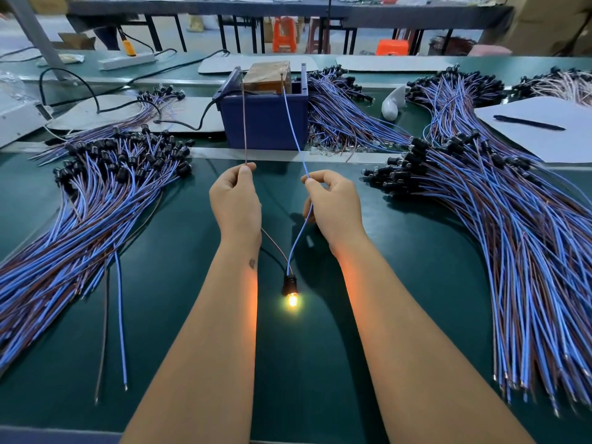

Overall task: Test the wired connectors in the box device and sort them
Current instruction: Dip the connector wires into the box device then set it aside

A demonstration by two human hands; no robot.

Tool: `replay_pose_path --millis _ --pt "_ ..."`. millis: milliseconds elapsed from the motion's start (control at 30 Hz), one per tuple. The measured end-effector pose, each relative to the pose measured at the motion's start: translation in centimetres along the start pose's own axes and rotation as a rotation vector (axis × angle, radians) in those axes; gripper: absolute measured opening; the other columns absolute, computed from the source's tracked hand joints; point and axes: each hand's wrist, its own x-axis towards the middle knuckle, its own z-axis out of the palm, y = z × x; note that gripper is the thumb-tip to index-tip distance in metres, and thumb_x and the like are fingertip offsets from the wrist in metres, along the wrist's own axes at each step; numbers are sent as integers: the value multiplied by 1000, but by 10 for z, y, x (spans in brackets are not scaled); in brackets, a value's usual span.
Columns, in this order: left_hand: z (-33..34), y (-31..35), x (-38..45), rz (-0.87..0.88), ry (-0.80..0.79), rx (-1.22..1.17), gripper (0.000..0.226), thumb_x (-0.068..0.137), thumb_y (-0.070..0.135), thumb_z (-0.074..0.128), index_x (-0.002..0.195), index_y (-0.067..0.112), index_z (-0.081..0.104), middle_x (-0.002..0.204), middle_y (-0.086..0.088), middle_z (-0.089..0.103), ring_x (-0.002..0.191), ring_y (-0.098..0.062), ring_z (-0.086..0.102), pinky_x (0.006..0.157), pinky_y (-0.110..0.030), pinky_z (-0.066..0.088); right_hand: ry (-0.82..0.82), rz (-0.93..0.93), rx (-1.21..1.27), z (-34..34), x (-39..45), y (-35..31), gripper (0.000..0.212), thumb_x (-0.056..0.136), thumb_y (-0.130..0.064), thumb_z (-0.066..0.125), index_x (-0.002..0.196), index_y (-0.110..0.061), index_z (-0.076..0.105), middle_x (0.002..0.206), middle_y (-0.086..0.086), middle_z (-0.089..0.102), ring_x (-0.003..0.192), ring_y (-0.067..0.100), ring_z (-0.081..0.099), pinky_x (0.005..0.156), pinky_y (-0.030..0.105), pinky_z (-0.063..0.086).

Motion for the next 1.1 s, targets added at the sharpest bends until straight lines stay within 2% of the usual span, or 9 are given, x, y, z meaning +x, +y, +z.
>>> replay_pose_path --millis 133,367,500,667,800,867,933,1100 --pt "0 0 0 0 -2 -8 24 99 16 47 85 22 66 47 14 32 40 -6 27 41 -18 26 0 -2 -2 0 -1 0 15 95 -19 49 93 -20 64 43 -5 54 48 12 53 70 46 56" --pt "0 -1 1 5 2 -9 24 99 17 46 86 21 66 46 16 35 39 -4 29 39 -17 29 -3 -14 -6 1 -1 0 16 96 -18 49 96 -17 66 44 -7 54 48 9 53 64 40 56" --pt "0 -1 1 6 3 -8 24 100 17 46 86 20 65 45 16 34 38 -4 29 39 -17 29 -2 -14 -4 1 0 0 15 95 -17 51 94 -16 66 45 -7 53 49 10 53 68 45 56" --pt "-1 0 0 0 -3 -5 23 100 17 46 87 20 65 48 15 36 40 -5 31 41 -18 32 7 -31 17 1 -2 -2 15 95 -17 50 94 -16 65 43 -7 52 46 8 51 66 44 56" --pt "-1 0 -2 38 -89 47 22 98 20 51 87 24 69 59 13 47 50 -4 40 49 -17 40 29 -121 56 1 -6 -4 15 95 -17 50 91 -21 64 45 -12 52 46 6 49 52 31 48" --pt "0 0 -3 63 -153 84 21 96 22 55 86 26 72 58 12 50 51 -5 40 50 -18 40 6 -136 66 3 -7 -5 15 95 -15 52 90 -21 65 45 -13 51 47 7 48 52 28 44" --pt "3 0 -4 45 -231 78 21 95 22 56 84 25 74 65 8 60 58 -8 49 57 -23 45 -41 -144 49 6 -7 -4 14 94 -13 55 91 -17 68 49 -16 51 50 5 47 56 27 40" --pt "8 1 -8 5 -323 70 18 95 20 57 85 23 72 57 14 57 52 -8 44 49 -19 37 -107 -151 -10 8 -7 -2 12 94 -13 58 96 -14 69 45 -22 49 50 1 44 55 19 33"
